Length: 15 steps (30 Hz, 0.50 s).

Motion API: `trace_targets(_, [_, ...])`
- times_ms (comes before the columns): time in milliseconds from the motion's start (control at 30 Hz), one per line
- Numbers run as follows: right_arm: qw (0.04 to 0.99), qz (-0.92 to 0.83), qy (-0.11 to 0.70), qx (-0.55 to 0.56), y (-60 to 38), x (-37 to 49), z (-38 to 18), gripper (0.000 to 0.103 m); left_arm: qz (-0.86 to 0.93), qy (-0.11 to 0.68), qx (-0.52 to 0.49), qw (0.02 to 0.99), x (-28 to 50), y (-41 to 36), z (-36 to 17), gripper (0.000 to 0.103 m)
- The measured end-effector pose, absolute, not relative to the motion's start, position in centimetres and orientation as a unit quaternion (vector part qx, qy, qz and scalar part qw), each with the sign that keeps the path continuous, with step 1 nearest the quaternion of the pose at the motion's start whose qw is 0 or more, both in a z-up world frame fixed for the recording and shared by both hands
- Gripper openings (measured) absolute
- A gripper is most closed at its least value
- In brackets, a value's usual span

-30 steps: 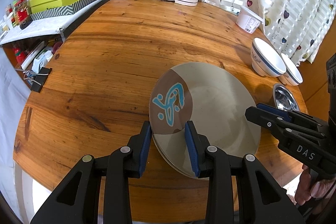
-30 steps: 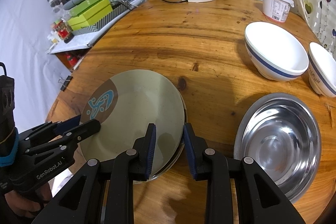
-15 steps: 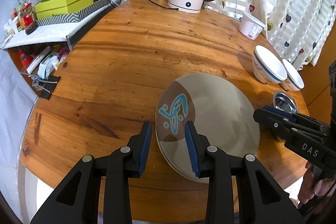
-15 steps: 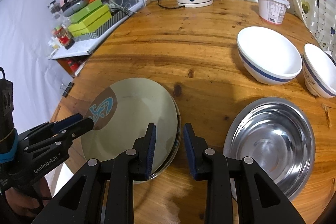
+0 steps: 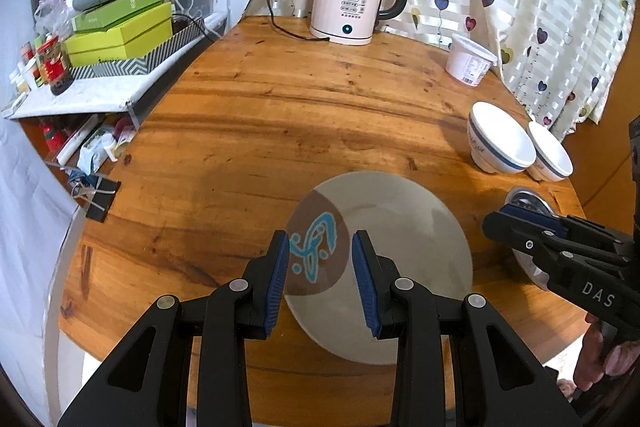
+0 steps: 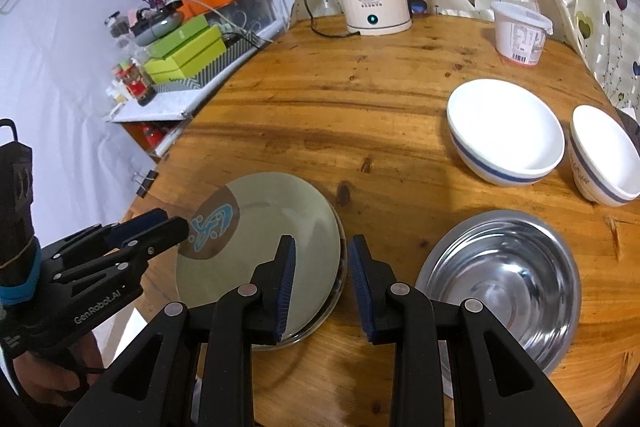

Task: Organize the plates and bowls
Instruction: 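Settle the beige plate on the stack and open both grippers, then move both grippers past the steel bowl toward a white bowl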

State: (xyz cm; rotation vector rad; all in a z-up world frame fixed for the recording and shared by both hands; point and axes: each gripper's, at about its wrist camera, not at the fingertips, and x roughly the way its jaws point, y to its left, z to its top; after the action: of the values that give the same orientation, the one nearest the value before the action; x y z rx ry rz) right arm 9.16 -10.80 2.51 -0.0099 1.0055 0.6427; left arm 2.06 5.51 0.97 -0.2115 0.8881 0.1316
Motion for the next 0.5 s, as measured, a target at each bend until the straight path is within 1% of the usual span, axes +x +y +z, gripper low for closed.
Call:
trace_targets(400, [0.834, 0.303, 0.461, 0.010, -13.3, 9.7, 3.9, 0.028, 0.031, 0.425, -0.099, 0.899, 3.7, 3.6, 1.9, 0.034])
trace_targets(467, [0.836, 0.299, 0.460, 0.014, -13.9, 9.9, 4.0, 0.028, 0.025, 0.425, -0.097, 0.900, 4.1, 3.2, 2.1, 0.036])
trace_targets(500, [0.837, 0.296, 0.460, 0.016, -14.3, 10.1, 4.0, 0.028, 0.022, 0.424, -0.096, 0.900, 4.3, 3.0, 2.2, 0.040])
